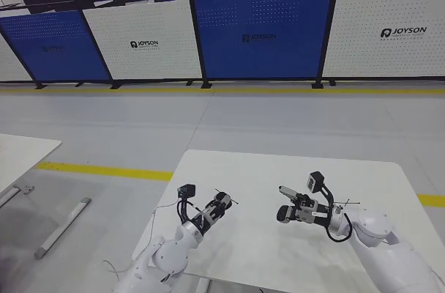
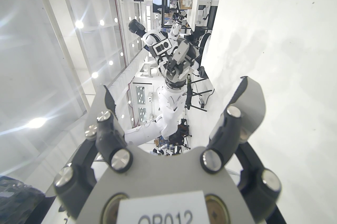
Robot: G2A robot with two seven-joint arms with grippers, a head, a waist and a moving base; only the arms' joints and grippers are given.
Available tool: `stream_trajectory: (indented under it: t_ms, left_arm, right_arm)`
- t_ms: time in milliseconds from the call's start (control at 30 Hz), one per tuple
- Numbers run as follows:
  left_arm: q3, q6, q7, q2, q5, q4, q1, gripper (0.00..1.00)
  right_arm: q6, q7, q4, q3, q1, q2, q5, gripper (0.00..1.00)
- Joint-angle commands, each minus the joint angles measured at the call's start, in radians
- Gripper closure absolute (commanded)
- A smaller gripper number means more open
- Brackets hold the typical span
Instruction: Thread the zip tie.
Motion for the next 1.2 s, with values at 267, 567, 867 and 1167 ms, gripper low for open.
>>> stream_trajectory:
  t_ms: [267, 567, 867, 1167]
  left_arm:
    - [-0.134, -0.142, -0.003, 0.010, -0.258, -0.203, 0.130, 1.00]
    - [-0.171, -0.149, -0.059, 0.013, -0.367, -0.233, 0.157, 1.00]
    - [-0.161, -0.155, -0.075, 0.009, -0.480, -0.254, 0.150, 1.00]
    - [-0.196, -0.151, -0.152, 0.011, -0.655, -0.279, 0.158, 1.00]
  right_arm:
    - [0.000, 0.000, 0.000, 0.000, 0.000, 0.000, 0.000, 0.00]
    - [0.000, 0.000, 0.000, 0.000, 0.000, 0.000, 0.000, 0.00]
    - [0.000, 0.000, 0.000, 0.000, 0.000, 0.000, 0.000, 0.00]
    - [0.000, 0.000, 0.000, 0.000, 0.000, 0.000, 0.000, 0.00]
